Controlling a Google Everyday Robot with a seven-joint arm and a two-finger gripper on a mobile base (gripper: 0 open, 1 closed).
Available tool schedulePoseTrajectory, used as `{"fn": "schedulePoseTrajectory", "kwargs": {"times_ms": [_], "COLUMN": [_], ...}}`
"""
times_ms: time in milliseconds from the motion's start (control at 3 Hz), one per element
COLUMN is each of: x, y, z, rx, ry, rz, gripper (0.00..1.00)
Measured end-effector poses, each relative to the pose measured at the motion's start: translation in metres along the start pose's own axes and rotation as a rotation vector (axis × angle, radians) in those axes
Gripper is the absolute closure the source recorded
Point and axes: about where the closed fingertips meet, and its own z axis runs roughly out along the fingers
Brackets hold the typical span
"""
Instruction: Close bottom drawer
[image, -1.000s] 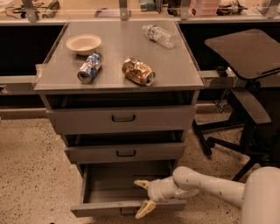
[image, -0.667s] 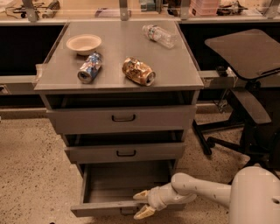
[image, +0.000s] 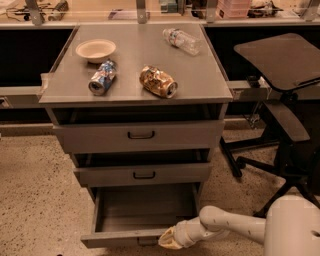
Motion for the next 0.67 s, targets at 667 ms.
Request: {"fn": "schedulePoseTrajectory", "kwargs": {"times_ms": [667], "x": [0.032], "y": [-0.010], "z": [0.016], "rx": [0.079], "ry": [0.103], "rz": [-0.038], "gripper": [1.00]}}
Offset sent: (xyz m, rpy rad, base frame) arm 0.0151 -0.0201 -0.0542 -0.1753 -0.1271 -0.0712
